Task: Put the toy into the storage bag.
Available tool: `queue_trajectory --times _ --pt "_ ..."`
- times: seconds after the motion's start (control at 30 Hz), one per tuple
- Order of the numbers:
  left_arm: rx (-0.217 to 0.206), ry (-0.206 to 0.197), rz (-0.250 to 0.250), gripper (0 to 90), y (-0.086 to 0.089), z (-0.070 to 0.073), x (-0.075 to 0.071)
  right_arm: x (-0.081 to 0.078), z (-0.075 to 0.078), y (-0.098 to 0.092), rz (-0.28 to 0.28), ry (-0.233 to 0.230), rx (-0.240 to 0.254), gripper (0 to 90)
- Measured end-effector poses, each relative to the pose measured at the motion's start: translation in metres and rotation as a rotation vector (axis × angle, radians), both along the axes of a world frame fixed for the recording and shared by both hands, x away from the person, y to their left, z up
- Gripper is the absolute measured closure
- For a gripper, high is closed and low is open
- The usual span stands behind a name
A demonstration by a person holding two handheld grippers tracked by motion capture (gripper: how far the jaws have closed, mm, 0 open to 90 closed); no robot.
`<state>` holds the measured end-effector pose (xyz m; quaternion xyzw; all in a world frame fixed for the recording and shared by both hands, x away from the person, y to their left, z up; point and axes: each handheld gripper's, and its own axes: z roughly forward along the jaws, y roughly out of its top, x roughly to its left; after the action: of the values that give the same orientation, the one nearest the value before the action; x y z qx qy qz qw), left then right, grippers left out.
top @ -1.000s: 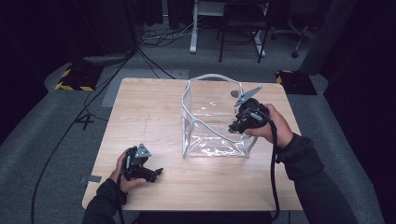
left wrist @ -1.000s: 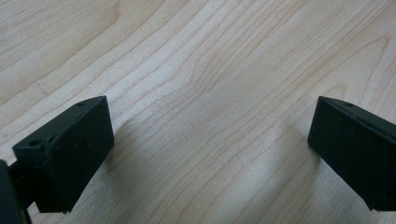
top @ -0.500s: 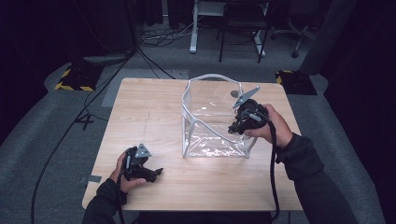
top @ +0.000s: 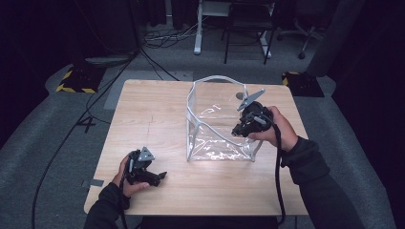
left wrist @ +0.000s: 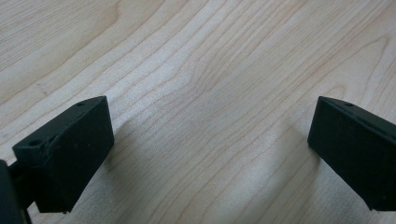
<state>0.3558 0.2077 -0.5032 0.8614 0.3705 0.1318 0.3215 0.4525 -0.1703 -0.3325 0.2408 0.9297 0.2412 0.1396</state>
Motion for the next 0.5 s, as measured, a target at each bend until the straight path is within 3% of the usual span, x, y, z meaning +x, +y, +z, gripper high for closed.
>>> queue_trajectory --times 0.5 --pt "0.000 0.000 -0.001 0.5 0.0001 0.0000 0.0000 0.0001 -0.0007 0.0007 -0.004 -0.013 0.009 47.5"
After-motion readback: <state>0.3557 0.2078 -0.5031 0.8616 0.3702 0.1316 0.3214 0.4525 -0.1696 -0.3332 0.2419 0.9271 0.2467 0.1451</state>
